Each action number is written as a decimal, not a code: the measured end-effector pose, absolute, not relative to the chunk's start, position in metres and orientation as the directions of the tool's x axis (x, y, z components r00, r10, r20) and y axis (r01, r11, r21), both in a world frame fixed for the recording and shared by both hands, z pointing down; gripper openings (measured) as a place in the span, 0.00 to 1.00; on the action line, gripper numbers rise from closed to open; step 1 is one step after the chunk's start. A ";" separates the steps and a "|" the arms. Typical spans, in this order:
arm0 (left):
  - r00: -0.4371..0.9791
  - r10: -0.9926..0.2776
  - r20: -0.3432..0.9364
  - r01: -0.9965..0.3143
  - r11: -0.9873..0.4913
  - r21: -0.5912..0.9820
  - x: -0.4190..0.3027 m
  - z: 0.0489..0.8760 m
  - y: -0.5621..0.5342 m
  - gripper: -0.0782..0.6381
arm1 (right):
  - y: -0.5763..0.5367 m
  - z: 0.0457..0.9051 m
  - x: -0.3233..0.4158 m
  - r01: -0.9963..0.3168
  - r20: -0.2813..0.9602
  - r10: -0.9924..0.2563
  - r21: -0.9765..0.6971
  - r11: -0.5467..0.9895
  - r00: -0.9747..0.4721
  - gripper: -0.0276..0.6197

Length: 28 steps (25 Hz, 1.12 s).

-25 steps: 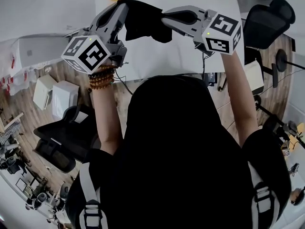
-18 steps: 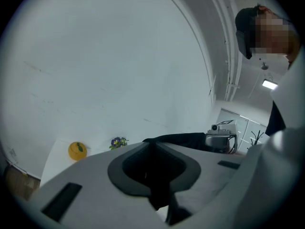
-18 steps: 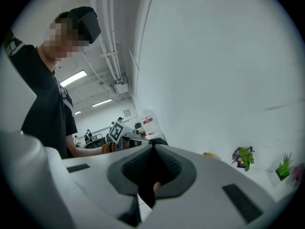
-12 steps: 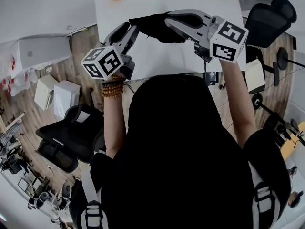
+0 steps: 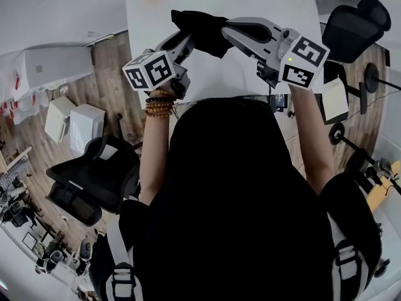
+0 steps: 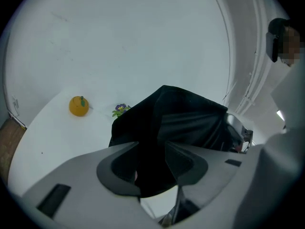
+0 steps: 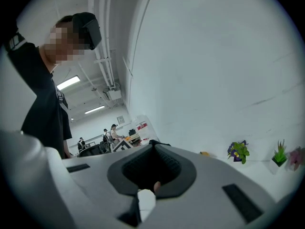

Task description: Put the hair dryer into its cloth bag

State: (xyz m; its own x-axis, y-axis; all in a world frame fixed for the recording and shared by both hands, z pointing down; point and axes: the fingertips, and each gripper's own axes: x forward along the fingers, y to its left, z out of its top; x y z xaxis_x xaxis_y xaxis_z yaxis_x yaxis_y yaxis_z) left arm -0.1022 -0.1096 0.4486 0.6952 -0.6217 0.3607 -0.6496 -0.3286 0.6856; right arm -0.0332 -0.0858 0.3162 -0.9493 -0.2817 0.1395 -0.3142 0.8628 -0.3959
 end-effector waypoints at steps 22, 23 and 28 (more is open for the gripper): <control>0.708 -0.667 0.231 -0.633 -0.455 0.626 -0.130 0.393 -0.162 0.15 | -0.126 0.316 0.016 -0.496 0.202 -0.454 -0.318 0.808 -0.868 0.10; 0.703 -0.676 0.221 -0.627 -0.442 0.641 -0.132 0.391 -0.166 0.15 | -0.133 0.315 0.019 -0.520 0.208 -0.477 -0.305 0.798 -0.854 0.10; 0.690 -0.687 0.227 -0.631 -0.417 0.655 -0.133 0.389 -0.196 0.15 | -0.189 0.330 0.042 -0.660 0.318 -0.585 -0.244 0.710 -0.746 0.10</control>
